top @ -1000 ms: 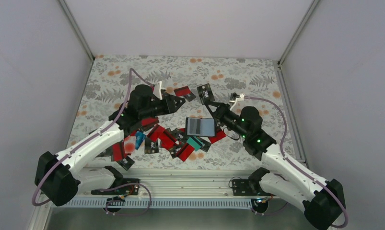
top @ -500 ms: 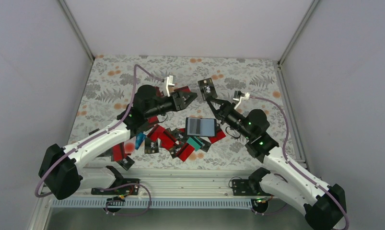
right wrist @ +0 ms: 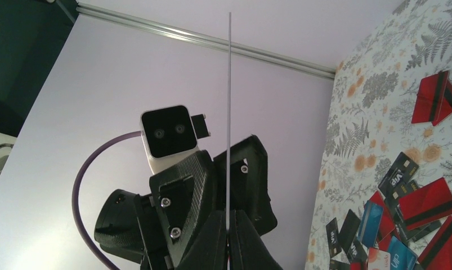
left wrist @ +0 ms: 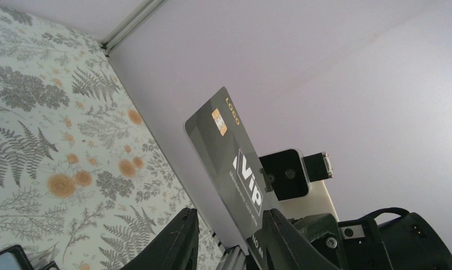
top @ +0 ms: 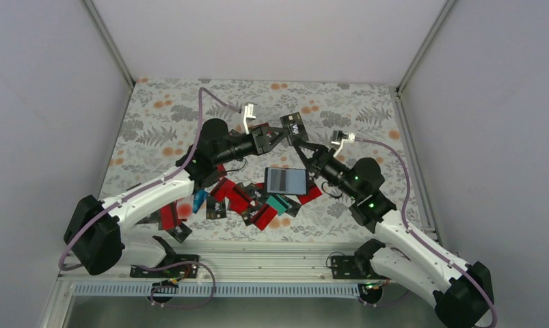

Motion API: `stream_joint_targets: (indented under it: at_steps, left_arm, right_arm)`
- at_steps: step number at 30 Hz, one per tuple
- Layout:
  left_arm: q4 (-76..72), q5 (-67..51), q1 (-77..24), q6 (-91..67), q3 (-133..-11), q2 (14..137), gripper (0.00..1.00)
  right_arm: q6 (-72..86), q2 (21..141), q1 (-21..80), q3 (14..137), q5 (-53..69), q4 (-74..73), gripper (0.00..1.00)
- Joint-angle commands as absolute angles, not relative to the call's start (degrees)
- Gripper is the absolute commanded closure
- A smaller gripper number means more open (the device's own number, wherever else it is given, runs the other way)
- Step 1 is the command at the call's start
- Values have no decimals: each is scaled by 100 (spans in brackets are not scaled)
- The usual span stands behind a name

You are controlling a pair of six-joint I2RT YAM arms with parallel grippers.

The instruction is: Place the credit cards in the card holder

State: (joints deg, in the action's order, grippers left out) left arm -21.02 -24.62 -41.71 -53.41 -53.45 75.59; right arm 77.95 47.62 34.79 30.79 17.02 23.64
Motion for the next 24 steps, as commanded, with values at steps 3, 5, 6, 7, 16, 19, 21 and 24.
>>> stream_joint_targets:
  at_steps: [3, 5, 6, 7, 16, 19, 21, 24]
  left_arm:
    - [-2490, -2558, -4201, -5344, -5612, 7666, 76]
    - [-2496, -2562, -4198, -5360, -5633, 7702, 79]
    - [-2508, -2570, -4201, -5373, -5634, 7714, 80]
    - [-2523, -2577, -4201, -5385, -5638, 7730, 81]
    - [-2543, -2586, -4203, -5405, -5664, 7750, 97]
    - [-2466, -2522, -4204, -5378, -5626, 7703, 98]
    - [-2120, -2400, -4200, -5247, -5673, 7669, 98]
    - [-1331, -2128, -4201, -4892, -5765, 7598, 98]
  right_arm:
    - [7720, 4712, 3447, 3023, 1783, 2703, 96]
    - [7719, 4720, 3445, 3023, 1797, 2735, 96]
    - [7717, 4726, 3445, 3023, 1828, 2748, 96]
    - [7709, 4740, 3448, 3025, 1842, 2773, 96]
    - [7699, 4757, 3446, 3006, 1889, 2791, 96]
    - [7541, 4755, 3442, 3103, 1842, 2368, 90]
    - [7272, 4746, 3398, 3246, 1778, 1795, 72]
    - [6379, 4775, 3256, 3730, 1461, 253, 52]
